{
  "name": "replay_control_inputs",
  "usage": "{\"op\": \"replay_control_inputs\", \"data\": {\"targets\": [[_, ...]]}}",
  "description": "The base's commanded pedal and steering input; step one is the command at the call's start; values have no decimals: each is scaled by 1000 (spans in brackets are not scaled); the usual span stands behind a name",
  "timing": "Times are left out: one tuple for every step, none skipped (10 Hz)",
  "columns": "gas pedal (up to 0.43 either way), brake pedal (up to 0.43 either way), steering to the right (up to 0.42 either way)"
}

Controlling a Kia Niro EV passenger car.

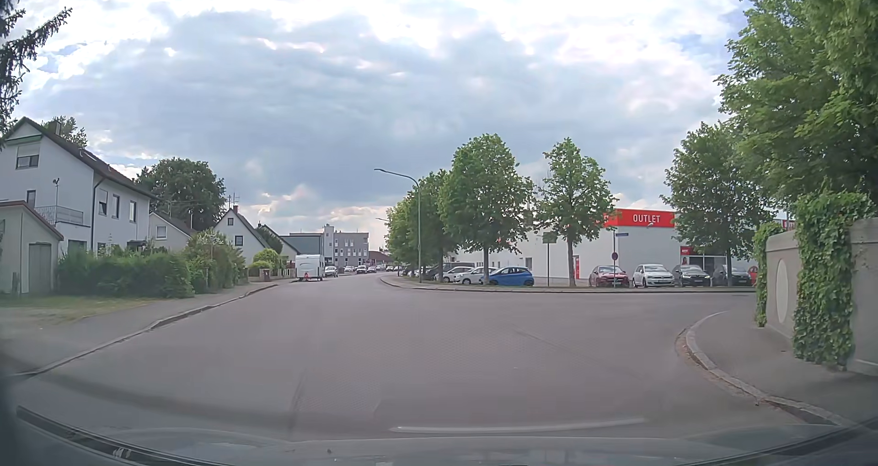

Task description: Follow the waypoints while adhering to traffic rules and regulations

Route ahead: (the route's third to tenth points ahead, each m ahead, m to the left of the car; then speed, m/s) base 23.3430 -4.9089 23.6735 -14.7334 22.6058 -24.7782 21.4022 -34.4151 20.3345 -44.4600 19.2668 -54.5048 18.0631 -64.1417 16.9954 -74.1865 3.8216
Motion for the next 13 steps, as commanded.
{"op": "replay_control_inputs", "data": {"targets": [[28, 18, -15], [8, 18, -11], [0, 18, -10], [0, 18, -3], [0, 18, 12], [0, 18, 28], [0, 18, 45], [0, 18, 58], [0, 18, 66], [0, 18, 65], [0, 18, 67], [0, 18, 69], [0, 18, 68]]}}
